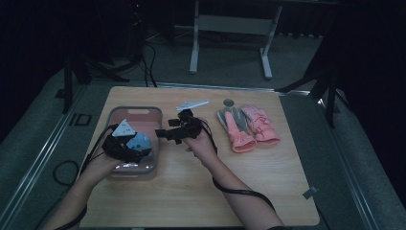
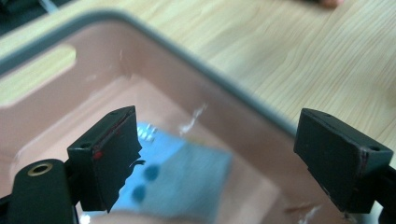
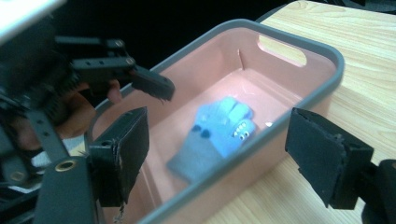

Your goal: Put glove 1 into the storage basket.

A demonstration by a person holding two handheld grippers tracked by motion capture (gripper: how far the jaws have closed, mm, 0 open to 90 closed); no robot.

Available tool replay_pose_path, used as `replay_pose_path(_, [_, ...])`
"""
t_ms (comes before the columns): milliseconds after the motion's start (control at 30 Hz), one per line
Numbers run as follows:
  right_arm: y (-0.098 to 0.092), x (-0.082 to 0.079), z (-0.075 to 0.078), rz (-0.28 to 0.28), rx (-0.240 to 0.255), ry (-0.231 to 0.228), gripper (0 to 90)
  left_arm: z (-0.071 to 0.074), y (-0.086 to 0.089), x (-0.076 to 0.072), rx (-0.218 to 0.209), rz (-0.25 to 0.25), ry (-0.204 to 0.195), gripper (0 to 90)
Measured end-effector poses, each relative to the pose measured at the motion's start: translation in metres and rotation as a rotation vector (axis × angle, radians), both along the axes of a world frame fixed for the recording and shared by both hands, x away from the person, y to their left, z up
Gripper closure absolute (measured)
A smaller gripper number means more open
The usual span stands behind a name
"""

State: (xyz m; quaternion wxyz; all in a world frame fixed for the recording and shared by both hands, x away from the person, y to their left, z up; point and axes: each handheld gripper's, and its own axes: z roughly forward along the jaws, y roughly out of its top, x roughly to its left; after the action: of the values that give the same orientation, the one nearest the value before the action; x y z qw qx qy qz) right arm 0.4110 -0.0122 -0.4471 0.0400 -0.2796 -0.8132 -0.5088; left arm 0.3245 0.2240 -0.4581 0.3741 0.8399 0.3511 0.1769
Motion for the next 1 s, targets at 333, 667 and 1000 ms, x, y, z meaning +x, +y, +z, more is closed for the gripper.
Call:
replay_pose_path(333, [-0.031,-0.012,0.001,0.015,-0.06,-0.061,20.5,0.009,-0.034,-0.015,-0.134,-0.071,-0.03,14.4])
replay_pose_path(667, [-0.061,-0.024,-0.01,0.022,-0.095,-0.064,17.9,0.007,-0.073,-0.028,-0.139,-0.133,-0.035,14.4])
replay_pose_path(1000, [-0.087,-0.034,-0.01,0.028,-0.123,-0.122,17.8,-0.005,-0.103,-0.036,-0.182,-0.185,-0.023,14.3])
